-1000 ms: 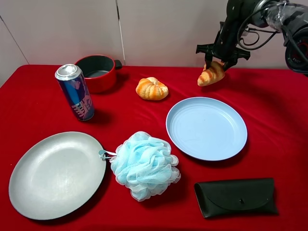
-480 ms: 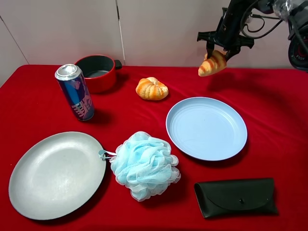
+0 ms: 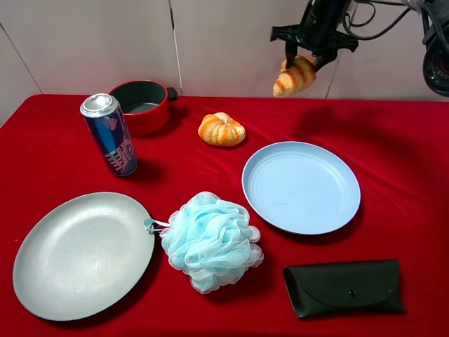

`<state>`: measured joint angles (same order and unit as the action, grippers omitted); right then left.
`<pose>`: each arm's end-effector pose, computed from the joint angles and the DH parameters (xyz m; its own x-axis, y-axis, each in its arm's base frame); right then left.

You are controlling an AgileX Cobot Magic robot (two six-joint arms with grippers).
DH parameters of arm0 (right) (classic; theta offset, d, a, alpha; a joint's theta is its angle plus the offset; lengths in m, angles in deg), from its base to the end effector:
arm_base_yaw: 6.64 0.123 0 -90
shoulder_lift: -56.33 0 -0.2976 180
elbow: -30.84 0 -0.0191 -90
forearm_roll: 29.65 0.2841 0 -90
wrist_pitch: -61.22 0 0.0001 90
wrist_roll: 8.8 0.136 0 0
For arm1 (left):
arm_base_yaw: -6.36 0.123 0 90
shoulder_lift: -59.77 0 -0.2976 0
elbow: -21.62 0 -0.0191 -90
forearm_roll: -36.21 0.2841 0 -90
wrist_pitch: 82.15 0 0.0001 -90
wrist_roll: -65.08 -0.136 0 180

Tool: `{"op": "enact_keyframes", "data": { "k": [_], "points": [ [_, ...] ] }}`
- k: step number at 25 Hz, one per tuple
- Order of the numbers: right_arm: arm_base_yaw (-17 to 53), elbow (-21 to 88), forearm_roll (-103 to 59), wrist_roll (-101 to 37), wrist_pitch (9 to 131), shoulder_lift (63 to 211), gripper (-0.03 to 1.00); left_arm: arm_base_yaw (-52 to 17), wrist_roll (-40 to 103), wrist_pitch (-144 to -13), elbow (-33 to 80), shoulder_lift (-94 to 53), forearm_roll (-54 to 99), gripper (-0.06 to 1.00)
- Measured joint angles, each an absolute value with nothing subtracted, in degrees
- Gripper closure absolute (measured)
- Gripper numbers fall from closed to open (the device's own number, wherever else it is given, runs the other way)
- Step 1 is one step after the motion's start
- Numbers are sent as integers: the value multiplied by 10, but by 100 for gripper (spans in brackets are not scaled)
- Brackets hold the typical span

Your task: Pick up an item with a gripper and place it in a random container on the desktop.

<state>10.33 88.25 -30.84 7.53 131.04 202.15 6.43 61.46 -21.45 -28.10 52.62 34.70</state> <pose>0.5555 0.1668 0.1909 -0.9323 0.0022 -0.3617 -0.0303 0.9960 0.0843 0.0527 -0.0031 0.2683 -0.4612 0.0497 -0.8859 0.0424 0.9985 0.0339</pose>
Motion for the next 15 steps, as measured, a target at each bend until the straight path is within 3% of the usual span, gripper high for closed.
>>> {"op": "enact_keyframes", "data": {
  "k": [15],
  "points": [
    [144,672,-319,75,1311,1878,57,64,615,-214,-281,526,347,-5]
  ]
}}
